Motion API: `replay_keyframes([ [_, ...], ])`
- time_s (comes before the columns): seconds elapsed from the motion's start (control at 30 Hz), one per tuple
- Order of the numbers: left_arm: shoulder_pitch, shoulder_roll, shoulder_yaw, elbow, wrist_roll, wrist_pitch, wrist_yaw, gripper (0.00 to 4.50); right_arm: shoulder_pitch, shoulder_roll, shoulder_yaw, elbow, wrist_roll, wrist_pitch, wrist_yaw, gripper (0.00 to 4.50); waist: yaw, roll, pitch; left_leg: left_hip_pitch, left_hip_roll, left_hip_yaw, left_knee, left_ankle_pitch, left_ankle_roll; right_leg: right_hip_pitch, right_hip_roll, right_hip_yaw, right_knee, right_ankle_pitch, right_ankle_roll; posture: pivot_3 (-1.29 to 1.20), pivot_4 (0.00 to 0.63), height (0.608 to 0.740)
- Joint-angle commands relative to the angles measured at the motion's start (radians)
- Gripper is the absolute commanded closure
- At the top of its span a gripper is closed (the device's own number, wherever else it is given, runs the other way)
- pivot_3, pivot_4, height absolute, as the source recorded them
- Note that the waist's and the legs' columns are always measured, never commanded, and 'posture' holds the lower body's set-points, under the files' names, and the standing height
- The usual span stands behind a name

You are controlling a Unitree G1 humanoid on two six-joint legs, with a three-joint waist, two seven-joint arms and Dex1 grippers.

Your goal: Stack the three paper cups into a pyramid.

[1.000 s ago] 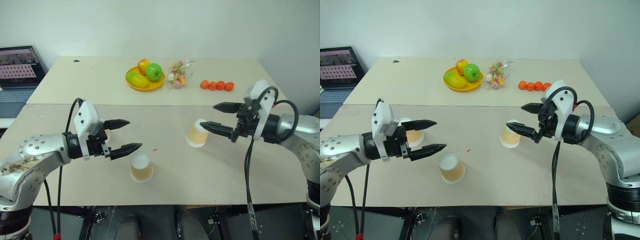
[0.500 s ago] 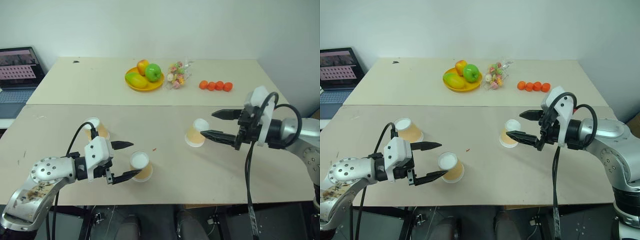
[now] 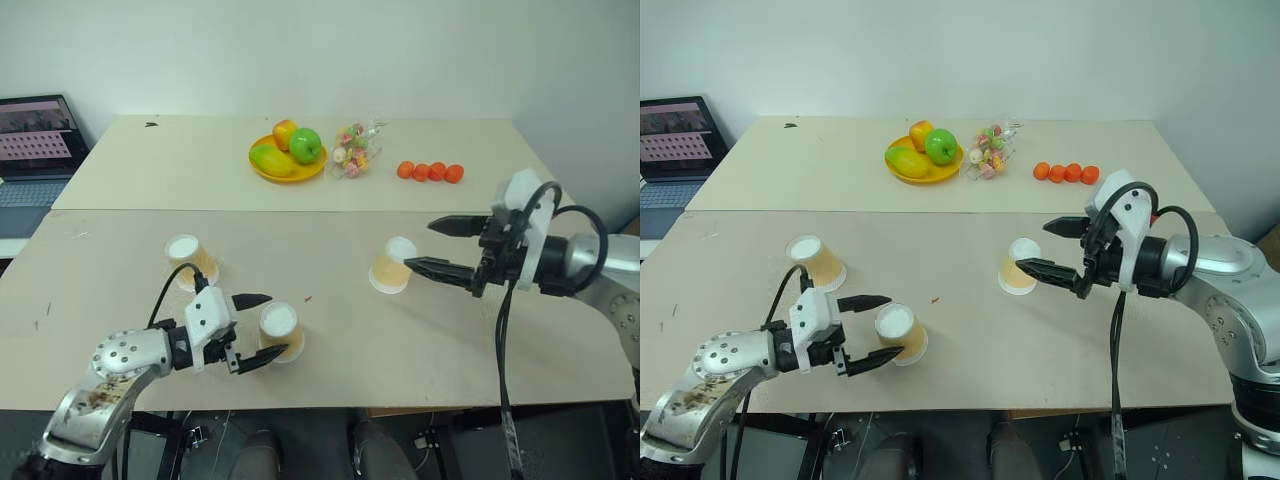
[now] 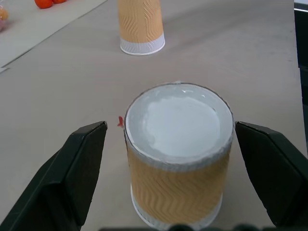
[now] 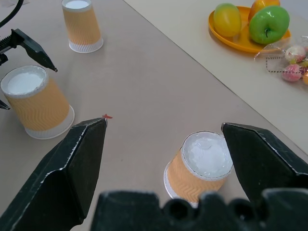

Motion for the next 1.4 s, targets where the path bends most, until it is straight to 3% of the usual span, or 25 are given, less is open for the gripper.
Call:
replay_keyframes([
  [0.03, -0.028, -0.017, 0.01, -0.001, -0.015, -0.011, 0.011, 0.65, -0.01, -0.02, -0.045, -0.023, 0.005, -0.007, -0.007, 0.0, 0.0, 0.0, 0.0, 0.0, 0.0, 0.0, 0.0, 0.0, 0.0, 0.0, 0.0, 0.0, 0.0, 0.0, 0.0, 0.0, 0.15, 0.734],
  [0.17, -0.034, -0.025, 0.001, 0.007, 0.001, -0.014, 0.022, 1.96, -0.009, -0.022, -0.044, -0.025, 0.004, -0.009, -0.01, 0.0, -0.002, 0.0, 0.0, 0.0, 0.0, 0.0, 0.0, 0.0, 0.0, 0.0, 0.0, 0.0, 0.0, 0.0, 0.0, 0.0, 0.15, 0.734],
  [0.4, -0.091, -0.046, -0.007, 0.059, 0.026, -0.023, 0.035, 1.96, -0.002, -0.027, -0.044, -0.023, -0.004, -0.016, -0.013, 0.0, 0.001, 0.0, 0.0, 0.003, 0.0, 0.0, 0.001, 0.0, 0.0, 0.003, 0.0, 0.0, 0.0, 0.0, 0.0, 0.0, 0.15, 0.734],
  [0.6, -0.25, -0.106, -0.016, 0.194, 0.093, -0.064, 0.108, 1.96, -0.001, -0.013, -0.044, -0.028, -0.005, -0.017, -0.033, 0.0, 0.003, 0.0, 0.0, 0.005, 0.0, -0.001, 0.004, 0.0, 0.0, 0.007, 0.001, 0.0, 0.0, -0.001, 0.004, 0.0, 0.15, 0.734],
  [1.0, -0.51, -0.288, -0.216, 0.54, 0.21, -0.191, 0.037, 1.96, 0.025, 0.02, -0.051, -0.077, 0.003, -0.01, -0.096, 0.0, 0.008, 0.0, 0.0, 0.006, 0.0, -0.001, 0.005, 0.0, 0.0, 0.011, 0.001, 0.0, -0.001, 0.002, 0.001, 0.0, 0.15, 0.734],
  [1.4, -0.598, -0.375, -0.284, 0.638, 0.246, -0.233, -0.033, 1.96, 0.093, 0.035, -0.113, -0.16, 0.043, 0.019, -0.186, 0.0, 0.004, 0.0, 0.0, 0.006, -0.001, -0.002, 0.006, 0.0, 0.001, 0.011, 0.001, 0.0, -0.001, 0.002, 0.002, 0.0, 0.15, 0.734],
])
